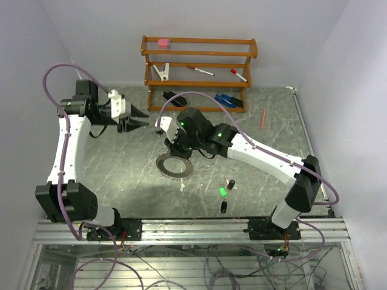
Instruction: Put the keys on the keyring
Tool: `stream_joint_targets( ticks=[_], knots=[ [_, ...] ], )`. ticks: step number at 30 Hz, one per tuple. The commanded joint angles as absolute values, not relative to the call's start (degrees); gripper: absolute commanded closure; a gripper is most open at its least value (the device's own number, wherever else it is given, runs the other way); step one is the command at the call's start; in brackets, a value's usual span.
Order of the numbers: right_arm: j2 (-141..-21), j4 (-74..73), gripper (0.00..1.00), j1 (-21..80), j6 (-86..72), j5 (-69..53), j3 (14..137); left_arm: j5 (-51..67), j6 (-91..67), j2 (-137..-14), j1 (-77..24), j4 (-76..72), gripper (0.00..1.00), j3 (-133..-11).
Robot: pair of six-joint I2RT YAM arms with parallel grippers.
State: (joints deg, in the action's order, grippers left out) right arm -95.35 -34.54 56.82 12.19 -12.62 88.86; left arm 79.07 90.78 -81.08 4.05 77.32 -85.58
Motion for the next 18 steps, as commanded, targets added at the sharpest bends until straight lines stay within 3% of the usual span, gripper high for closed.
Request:
stream_joint_targets(
  ticks=[1,2,7,10,12,15,18],
  knots=[
    [-93.2,-33.0,1.00,56.1,10.6,-13.7,89.5,61.8,33.1,-80.8,4.3,22.8,0.59,-86.7],
    [-92.6,-32.5,1.00,55.8,10.1,-14.0,89.0,56.1,20.8,-80.3,4.6,13.6,0.56,-85.6],
    [-91.2,-31.8,1.00,55.0,9.1,-14.5,88.0,47.0,6.6,-83.9,4.8,4.9,0.49,-95.1],
    [-90.3,-31.3,1.00,54.8,8.7,-14.7,87.4,38.9,-2.0,-83.3,4.4,-1.4,0.43,-92.3],
    [-89.6,-31.1,1.00,54.5,8.6,-14.8,86.8,32.0,1.3,-78.7,0.4,-3.2,0.41,-86.3],
    [-89.3,-31.9,1.00,54.2,8.6,-15.1,86.3,40.7,11.4,-71.1,-4.6,-7.7,0.40,-72.0],
    [-89.2,-32.6,1.00,53.9,8.6,-15.2,86.5,38.5,19.4,-63.8,-8.2,-5.1,0.39,-62.3]
  ],
)
